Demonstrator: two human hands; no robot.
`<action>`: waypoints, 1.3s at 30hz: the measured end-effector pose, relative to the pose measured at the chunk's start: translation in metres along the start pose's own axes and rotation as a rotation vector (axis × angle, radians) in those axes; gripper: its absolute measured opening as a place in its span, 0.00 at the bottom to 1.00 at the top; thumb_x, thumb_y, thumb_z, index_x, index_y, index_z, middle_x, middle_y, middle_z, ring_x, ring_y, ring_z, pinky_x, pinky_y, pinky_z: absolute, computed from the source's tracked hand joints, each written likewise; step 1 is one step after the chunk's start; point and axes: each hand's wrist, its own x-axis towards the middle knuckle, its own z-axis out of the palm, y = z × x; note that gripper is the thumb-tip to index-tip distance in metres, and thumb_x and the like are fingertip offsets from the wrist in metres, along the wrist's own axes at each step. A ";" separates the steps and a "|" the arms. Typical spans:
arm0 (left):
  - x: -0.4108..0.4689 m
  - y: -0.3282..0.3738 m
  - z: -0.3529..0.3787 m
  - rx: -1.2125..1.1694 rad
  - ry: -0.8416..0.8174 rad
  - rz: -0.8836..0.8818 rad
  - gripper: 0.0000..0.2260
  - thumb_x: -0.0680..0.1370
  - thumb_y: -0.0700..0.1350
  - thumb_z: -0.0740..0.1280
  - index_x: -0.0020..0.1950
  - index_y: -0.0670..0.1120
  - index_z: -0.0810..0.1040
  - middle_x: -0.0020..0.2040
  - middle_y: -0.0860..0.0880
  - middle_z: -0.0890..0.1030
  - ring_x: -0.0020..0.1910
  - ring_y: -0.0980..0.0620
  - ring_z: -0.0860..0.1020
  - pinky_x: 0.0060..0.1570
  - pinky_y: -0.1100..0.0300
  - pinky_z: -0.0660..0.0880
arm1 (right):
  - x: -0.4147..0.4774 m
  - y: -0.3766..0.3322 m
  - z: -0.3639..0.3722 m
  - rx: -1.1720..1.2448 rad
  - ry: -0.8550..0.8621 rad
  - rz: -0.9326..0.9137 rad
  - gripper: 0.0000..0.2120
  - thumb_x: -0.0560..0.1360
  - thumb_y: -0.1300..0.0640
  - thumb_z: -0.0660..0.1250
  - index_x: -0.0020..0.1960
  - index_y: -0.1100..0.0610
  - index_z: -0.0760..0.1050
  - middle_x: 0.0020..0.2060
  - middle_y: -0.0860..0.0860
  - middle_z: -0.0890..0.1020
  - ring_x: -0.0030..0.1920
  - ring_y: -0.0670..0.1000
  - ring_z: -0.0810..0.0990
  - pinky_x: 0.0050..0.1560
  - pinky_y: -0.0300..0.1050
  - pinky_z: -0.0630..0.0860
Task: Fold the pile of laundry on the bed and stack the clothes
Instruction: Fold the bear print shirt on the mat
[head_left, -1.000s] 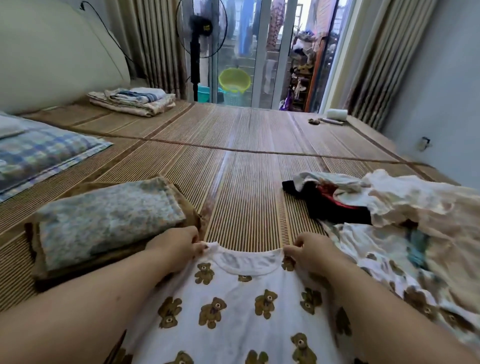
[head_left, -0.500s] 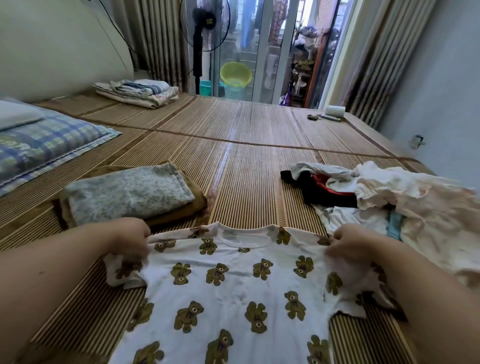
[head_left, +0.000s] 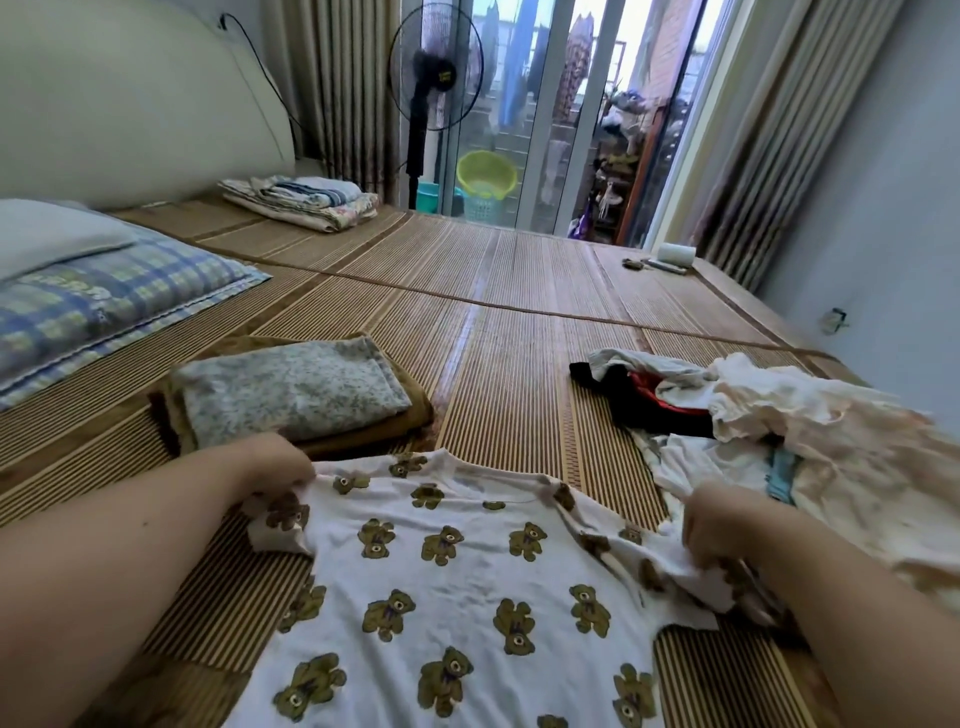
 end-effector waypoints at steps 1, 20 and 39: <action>0.000 -0.001 -0.001 -0.025 -0.006 0.000 0.11 0.75 0.40 0.64 0.33 0.41 0.71 0.25 0.45 0.71 0.24 0.47 0.69 0.26 0.60 0.64 | -0.001 0.002 -0.002 0.036 0.013 0.016 0.03 0.71 0.58 0.71 0.44 0.55 0.81 0.42 0.50 0.82 0.43 0.48 0.81 0.42 0.39 0.79; -0.026 0.081 0.035 -0.197 -0.510 0.290 0.04 0.81 0.51 0.63 0.55 0.55 0.72 0.48 0.44 0.85 0.38 0.49 0.84 0.43 0.56 0.74 | -0.020 -0.075 -0.021 1.304 -0.202 -0.139 0.03 0.81 0.61 0.59 0.52 0.57 0.70 0.47 0.61 0.82 0.38 0.55 0.85 0.35 0.47 0.80; 0.054 0.117 0.052 -0.508 0.033 0.321 0.15 0.79 0.46 0.67 0.64 0.43 0.74 0.50 0.43 0.80 0.47 0.44 0.80 0.44 0.51 0.80 | 0.095 -0.043 -0.015 1.130 0.389 -0.055 0.09 0.71 0.54 0.72 0.43 0.60 0.78 0.39 0.57 0.80 0.42 0.58 0.80 0.46 0.55 0.79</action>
